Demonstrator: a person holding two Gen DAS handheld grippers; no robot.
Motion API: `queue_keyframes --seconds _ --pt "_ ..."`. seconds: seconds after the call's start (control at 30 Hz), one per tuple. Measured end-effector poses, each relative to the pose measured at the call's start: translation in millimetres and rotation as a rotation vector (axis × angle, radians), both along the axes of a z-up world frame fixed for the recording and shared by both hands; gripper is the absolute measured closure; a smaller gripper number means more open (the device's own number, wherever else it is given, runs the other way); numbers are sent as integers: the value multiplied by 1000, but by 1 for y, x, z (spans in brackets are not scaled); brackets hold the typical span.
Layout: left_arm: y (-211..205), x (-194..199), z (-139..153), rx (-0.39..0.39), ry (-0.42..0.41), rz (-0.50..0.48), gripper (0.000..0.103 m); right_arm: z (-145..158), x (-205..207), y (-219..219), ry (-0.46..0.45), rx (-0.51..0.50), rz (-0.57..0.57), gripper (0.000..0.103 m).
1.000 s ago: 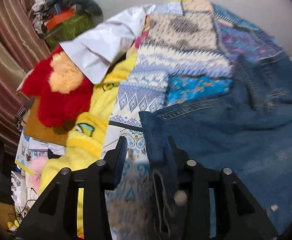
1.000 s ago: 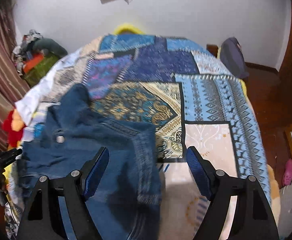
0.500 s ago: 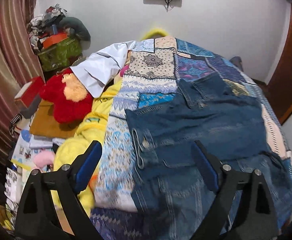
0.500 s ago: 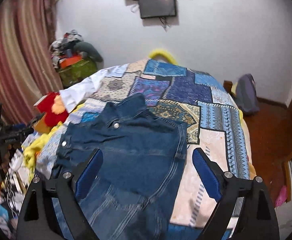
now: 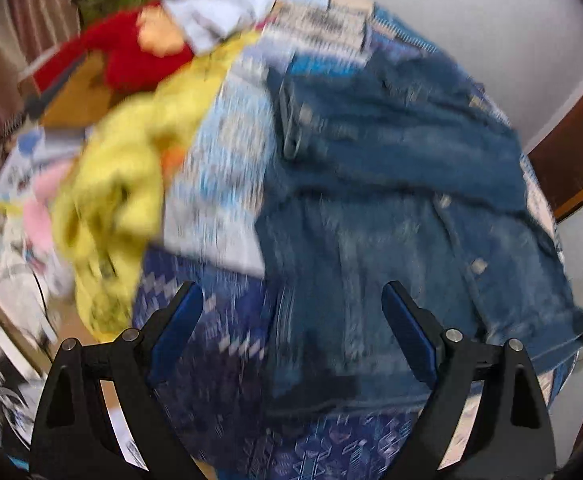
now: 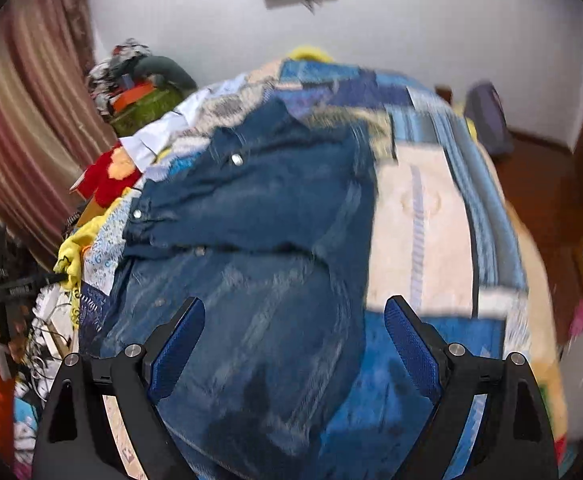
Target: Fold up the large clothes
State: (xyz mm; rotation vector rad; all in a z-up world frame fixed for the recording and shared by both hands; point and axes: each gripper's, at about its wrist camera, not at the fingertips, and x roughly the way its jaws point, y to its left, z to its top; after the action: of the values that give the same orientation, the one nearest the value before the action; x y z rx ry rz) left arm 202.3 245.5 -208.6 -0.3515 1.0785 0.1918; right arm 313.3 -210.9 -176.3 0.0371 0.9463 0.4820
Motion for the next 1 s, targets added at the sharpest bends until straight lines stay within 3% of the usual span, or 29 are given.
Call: queue_keyframes --seconds 0.27,0.43,0.47,0.57,0.63,0.67,0.7,0.73,0.83,1.0 --pt "-11 -22 -68 -75 131 17 12 -31 -22 -15 112 38 -3 15" --pt "-13 -27 -90 -184 140 36 12 -48 -32 -9 190 86 42 43" --pt "-14 -27 -92 -195 142 35 14 -51 -34 -7 190 89 40 44" --pt "-19 -27 -100 -234 136 22 27 -49 -39 -1 164 90 60 58" --pt "-22 -27 -100 -271 121 14 47 -45 -39 3 150 86 83 69" --pt "-22 -26 -98 -262 116 24 49 -43 -38 4 134 82 90 71" --pt "-23 -26 -96 -249 111 26 58 -40 -37 5 123 84 99 73" --pt "-25 -25 -92 -228 105 23 75 -37 -36 6 115 91 105 76" --pt "-24 -21 -78 -187 85 16 85 -28 -32 9 93 120 116 83" --pt "-22 -14 -23 -113 -54 6 87 -11 -23 17 42 139 132 86"
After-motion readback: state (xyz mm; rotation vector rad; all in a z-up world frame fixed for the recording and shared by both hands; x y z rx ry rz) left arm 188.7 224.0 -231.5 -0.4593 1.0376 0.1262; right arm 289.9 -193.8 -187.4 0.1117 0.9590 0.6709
